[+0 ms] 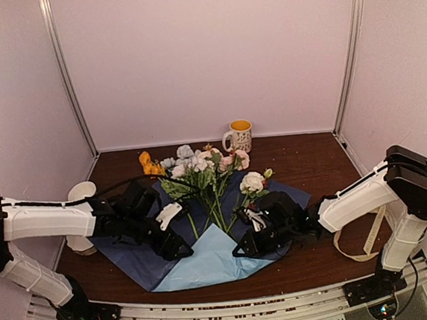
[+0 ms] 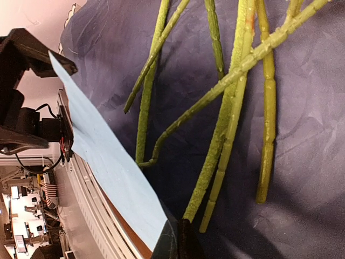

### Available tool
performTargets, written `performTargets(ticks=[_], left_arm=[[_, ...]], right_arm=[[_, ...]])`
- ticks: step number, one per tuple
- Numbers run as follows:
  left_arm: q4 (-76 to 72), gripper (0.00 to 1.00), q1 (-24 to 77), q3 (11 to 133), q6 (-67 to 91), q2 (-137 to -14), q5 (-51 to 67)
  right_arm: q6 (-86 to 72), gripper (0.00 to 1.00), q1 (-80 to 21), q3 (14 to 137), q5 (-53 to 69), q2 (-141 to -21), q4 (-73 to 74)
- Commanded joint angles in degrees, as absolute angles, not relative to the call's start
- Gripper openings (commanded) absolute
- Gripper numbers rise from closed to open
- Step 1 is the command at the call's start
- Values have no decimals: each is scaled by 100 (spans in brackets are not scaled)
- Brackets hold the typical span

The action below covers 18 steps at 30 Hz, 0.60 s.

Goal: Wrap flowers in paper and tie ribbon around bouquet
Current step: Fold the flattened wrapping paper at the center of the board.

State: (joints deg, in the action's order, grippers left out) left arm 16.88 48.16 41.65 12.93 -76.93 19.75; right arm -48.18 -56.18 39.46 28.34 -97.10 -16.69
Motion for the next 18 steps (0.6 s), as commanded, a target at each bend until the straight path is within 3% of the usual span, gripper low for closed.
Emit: performTargets(ticks=[1, 6, 11, 15, 18], left_arm=[[1664, 78, 4829, 4522, 1013, -8386, 1886], [1517, 72, 4825, 4429, 1019, -8773, 2028], [856, 39, 4825, 4053, 1327, -8672, 2728], [579, 1, 4825, 3877, 1483, -8562, 2909], [586, 0, 4827, 3865, 1545, -8635, 3010]], right_arm=[[-4612, 0, -5549, 4310, 2620, -9690, -1439], [-4505, 0, -5526, 4475, 2512, -9633, -1064], [-4339, 0, -5506, 4716, 2526, -9739, -744], [-4231, 3, -5428, 4837, 2496, -9744, -539], [-4071, 10, -5383, 4967, 2490, -9707, -246]])
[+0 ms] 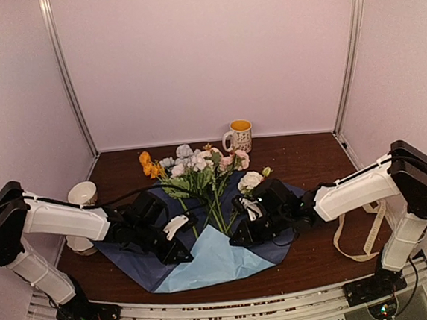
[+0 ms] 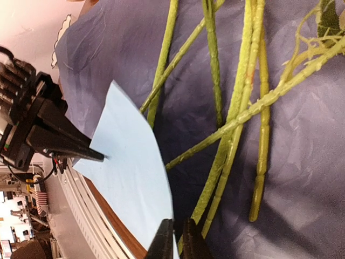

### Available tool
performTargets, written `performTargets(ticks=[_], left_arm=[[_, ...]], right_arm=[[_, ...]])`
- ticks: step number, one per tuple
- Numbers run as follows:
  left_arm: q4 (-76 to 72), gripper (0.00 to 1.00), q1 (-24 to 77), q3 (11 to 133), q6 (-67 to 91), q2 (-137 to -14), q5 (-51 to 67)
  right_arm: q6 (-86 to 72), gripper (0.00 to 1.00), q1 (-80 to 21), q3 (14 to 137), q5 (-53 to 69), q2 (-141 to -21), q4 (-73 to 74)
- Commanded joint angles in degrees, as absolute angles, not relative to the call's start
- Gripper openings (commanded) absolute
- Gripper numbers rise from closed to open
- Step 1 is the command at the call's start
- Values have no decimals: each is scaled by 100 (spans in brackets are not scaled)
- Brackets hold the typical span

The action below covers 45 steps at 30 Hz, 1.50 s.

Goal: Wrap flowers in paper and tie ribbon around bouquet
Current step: Fold the flattened wrapping paper at the center of the board, then press the fold line on the 1/4-folded wrapping paper.

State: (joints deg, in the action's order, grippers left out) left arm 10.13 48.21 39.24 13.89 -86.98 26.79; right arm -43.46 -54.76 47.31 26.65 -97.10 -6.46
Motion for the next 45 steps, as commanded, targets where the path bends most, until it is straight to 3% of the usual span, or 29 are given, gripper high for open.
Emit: performTargets(ticks=[1, 6, 10, 15, 24, 32, 38, 42, 45], left_arm=[[618, 0, 4830, 3853, 1580, -8651, 2916], [1026, 0, 4825, 3909, 1872, -8771, 1982], [1054, 0, 4826, 3868, 2043, -8890, 1817], [933, 0, 4825, 3786, 2155, -8932, 1816], [1136, 0, 4829, 3679, 2278, -8805, 1506], [968, 0, 4825, 3585, 2288, -8853, 1620], [960, 0, 4825, 3571, 2317, -8830, 1604], [966, 0, 4825, 3539, 2376, -8780, 1555], [978, 0, 4825, 3514, 2424, -8679, 1517]], right_arm=[[-3982, 14, -5366, 5031, 2460, -9681, -63], [-3246, 25, -5354, 5429, 1655, -9125, 1642], [-2934, 25, -5648, 5437, 1382, -8521, 2153], [-3475, 18, -6137, 5029, 2646, -9070, 868], [-3958, 8, -6186, 4696, 1774, -9829, 1305], [-4125, 7, -6156, 4051, 1495, -9005, 1719], [-3831, 7, -6616, 5294, 2170, -9199, 1202], [-4306, 6, -6729, 5746, 3092, -9913, -400], [-4386, 4, -6714, 6198, 3021, -10599, -189]])
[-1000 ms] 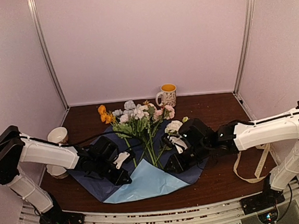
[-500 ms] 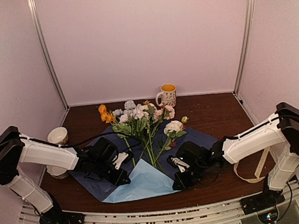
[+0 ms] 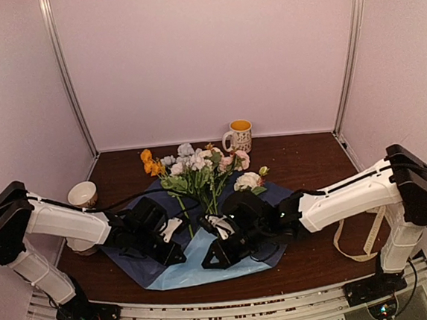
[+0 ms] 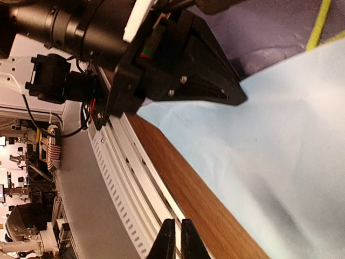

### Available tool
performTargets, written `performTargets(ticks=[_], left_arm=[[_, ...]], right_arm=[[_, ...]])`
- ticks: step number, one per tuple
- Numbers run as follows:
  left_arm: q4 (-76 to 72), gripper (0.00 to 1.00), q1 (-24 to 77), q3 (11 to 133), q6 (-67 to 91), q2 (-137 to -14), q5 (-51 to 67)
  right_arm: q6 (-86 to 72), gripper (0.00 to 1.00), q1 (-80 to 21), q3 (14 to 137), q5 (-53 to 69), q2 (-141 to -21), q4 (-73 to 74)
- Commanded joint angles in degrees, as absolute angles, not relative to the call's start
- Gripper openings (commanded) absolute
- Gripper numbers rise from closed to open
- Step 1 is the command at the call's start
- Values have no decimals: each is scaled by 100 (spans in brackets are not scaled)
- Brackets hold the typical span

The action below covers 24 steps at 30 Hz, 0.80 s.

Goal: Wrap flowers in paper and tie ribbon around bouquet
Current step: Press the fold line on the 1/4-folded wrapping paper.

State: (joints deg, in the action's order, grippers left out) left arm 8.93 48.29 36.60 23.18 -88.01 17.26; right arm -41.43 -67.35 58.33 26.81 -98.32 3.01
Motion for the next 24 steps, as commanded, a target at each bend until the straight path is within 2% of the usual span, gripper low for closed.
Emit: performTargets(ticks=[1, 5, 9, 10, 15, 17, 19, 24], left_arm=[[976, 0, 4825, 3515, 2438, -8637, 1490], [1111, 0, 4825, 3611, 2478, -8469, 1328], [1785, 38, 4833, 3987, 2536, -8088, 812], [1946, 44, 4834, 4081, 2558, -7921, 671], [3124, 59, 4805, 4586, 3113, -6902, -484], [3577, 74, 4703, 4516, 3529, -6379, -836], [3837, 77, 4330, 4269, 3774, -5900, -738], [3922, 72, 3063, 3576, 4247, -5114, -61]], right_arm=[[-4446, 3, -6709, 6254, 3019, -10808, -212], [-4655, 2, -6722, 6359, 3210, -11443, -251], [-4729, 1, -6707, 6204, 3114, -11605, -67], [-4748, 1, -6707, 6179, 3072, -11624, -12], [-4764, 0, -6710, 6164, 3009, -11689, 124], [-4740, 0, -6710, 6173, 2972, -11681, 134], [-4718, 0, -6719, 6176, 2944, -11662, 133], [-4575, 0, -6735, 6179, 2863, -11599, 151]])
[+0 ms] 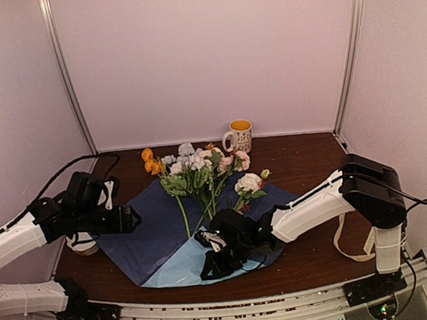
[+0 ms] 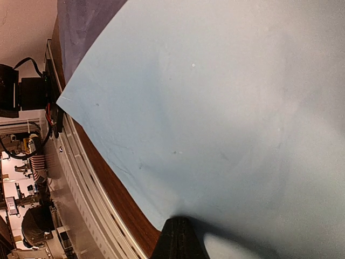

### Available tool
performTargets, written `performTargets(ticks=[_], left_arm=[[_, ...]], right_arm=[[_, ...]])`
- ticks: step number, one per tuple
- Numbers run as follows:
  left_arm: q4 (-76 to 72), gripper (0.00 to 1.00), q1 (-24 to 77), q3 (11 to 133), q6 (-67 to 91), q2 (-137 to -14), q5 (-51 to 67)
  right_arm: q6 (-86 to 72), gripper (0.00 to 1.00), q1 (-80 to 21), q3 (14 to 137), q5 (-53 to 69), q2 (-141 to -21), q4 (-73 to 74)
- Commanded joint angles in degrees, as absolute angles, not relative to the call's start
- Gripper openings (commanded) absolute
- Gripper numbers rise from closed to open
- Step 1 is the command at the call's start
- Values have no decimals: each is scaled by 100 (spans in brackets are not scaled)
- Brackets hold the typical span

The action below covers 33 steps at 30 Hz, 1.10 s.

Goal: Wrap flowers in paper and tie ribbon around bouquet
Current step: Press the fold line on the 1/4-folded wrapping paper, then pick up the one-fourth-folded wrapping paper from the center of the board.

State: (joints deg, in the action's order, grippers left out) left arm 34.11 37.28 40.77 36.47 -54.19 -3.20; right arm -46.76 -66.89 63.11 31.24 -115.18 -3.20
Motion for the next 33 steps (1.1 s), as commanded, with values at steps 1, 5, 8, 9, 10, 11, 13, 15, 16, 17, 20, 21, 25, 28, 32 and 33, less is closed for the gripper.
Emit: performTargets(ticks=[1, 5, 8, 9, 10, 11, 13, 15, 16, 17, 20, 21, 25, 28, 32, 33], left_arm=[[3822, 72, 2930, 3447, 4372, -5050, 90], [3601, 74, 2167, 3157, 4520, -5200, 184], [3624, 72, 1577, 3190, 4631, -5325, 306], [3652, 72, 1566, 3183, 4704, -5279, 193], [3644, 73, 1565, 3109, 4834, -5193, 78], [3613, 73, 1564, 2994, 4986, -5095, 0], [3388, 73, 1556, 2638, 5274, -4944, -2], [3099, 73, 1547, 2383, 5427, -4981, 133], [2995, 73, 1545, 2300, 5518, -5074, 192], [2902, 73, 1546, 2222, 5594, -5177, 240], [2761, 72, 1545, 2064, 5803, -5367, 216], [2718, 72, 1547, 2038, 5816, -5372, 173], [2612, 72, 1542, 1964, 5806, -5347, -1], [2187, 71, 1547, 1806, 5732, -5481, 67], [1807, 34, 1547, 1720, 5727, -5562, 184], [1780, 20, 1542, 1741, 5666, -5512, 199]], right_arm=[[-4559, 0, -6738, 6164, 2850, -11580, 150], [-4538, 0, -6735, 6061, 2804, -11490, 56], [-4542, 0, -6732, 5970, 2777, -11432, 4], [-4558, 0, -6740, 5937, 2780, -11427, -23], [-4575, 0, -6733, 5911, 2789, -11416, -45], [-4594, 0, -6742, 5888, 2791, -11409, -88], [-4599, 0, -6748, 5891, 2790, -11419, -105], [-4602, 0, -6748, 5922, 2787, -11420, -94], [-4597, 0, -6748, 5930, 2786, -11422, -93], [-4597, 0, -6750, 5959, 2793, -11425, -70], [-4562, 0, -6746, 6063, 2799, -11435, 16], [-4550, 0, -6754, 6091, 2802, -11436, 34], [-4416, 0, -6760, 6335, 2857, -11450, 191], [-4160, 0, -6782, 6797, 2961, -11529, 449], [-3991, 1, -6793, 7241, 3096, -11673, 627], [-4079, 1, -6769, 7253, 3114, -11711, 558]])
